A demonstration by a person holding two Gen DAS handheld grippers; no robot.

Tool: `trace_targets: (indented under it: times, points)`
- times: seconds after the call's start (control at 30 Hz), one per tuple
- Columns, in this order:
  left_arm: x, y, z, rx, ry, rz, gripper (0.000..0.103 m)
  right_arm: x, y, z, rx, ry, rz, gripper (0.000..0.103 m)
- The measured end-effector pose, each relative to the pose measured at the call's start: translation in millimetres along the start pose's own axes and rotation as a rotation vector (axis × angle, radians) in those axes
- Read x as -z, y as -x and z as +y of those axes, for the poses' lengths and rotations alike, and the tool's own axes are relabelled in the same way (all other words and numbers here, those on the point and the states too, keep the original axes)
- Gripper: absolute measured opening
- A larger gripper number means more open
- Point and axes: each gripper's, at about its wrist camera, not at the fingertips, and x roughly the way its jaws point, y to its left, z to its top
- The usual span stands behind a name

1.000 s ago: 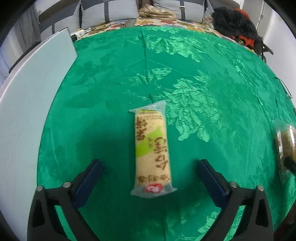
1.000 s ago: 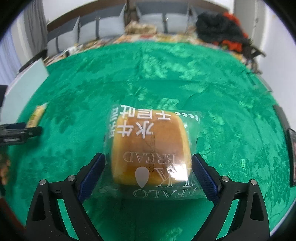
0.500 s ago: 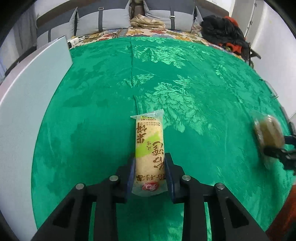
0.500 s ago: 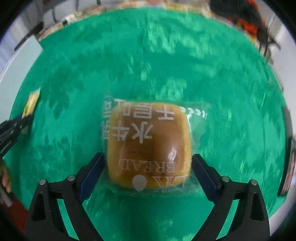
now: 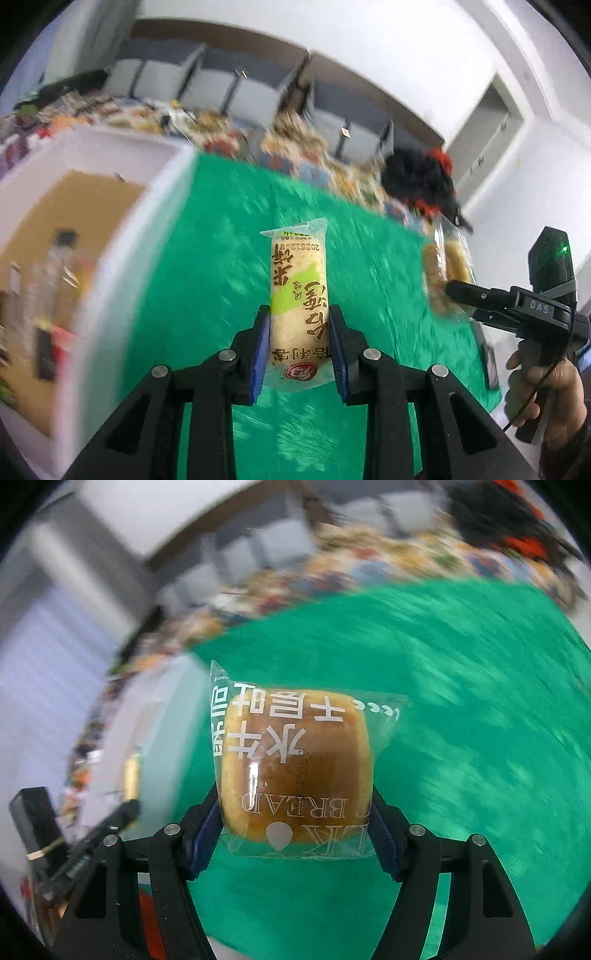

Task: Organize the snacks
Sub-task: 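Carry the cake roll and bread bun into the white box and open both tools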

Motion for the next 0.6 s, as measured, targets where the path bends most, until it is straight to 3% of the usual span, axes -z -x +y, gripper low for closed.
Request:
trace_targets:
  times: [0.1, 0.17, 0.33, 0.37, 0.5, 0.6]
  points:
    - [-24.5, 35.0, 41.6, -0.088, 0.008, -0.039, 0.029, -21.0, -17.9, 86.0, -0.122, 0.103, 0.003, 0.073]
    - [-33.0, 52.7, 81.9, -0.197, 0.014, -0.037, 0.029, -27.6, -37.2, 150.9, -0.199, 0.184, 0.024, 0.073]
    - [-22.4, 79.2, 169.2, -0.433, 0.043, 0.017, 0.029, -11.5, -94.2, 274.8, -0.301, 0.343, 0.118, 0.076]
    - [-18.7, 80.0, 180.5, -0.471, 0.050, 0.033, 0.033, -5.6, -109.3, 293.6, -0.319, 0.363, 0.151, 0.076]
    - [-4.0, 89.7, 223.7, -0.611, 0.099, 0.094, 0.074, 25.7, -161.9, 330.8, -0.270, 0.418, 0.361, 0.080]
    - [5.2, 105.2, 230.3, -0.644, 0.109, 0.051, 0.083, 36.6, -160.2, 337.4, -0.238, 0.466, 0.339, 0.080]
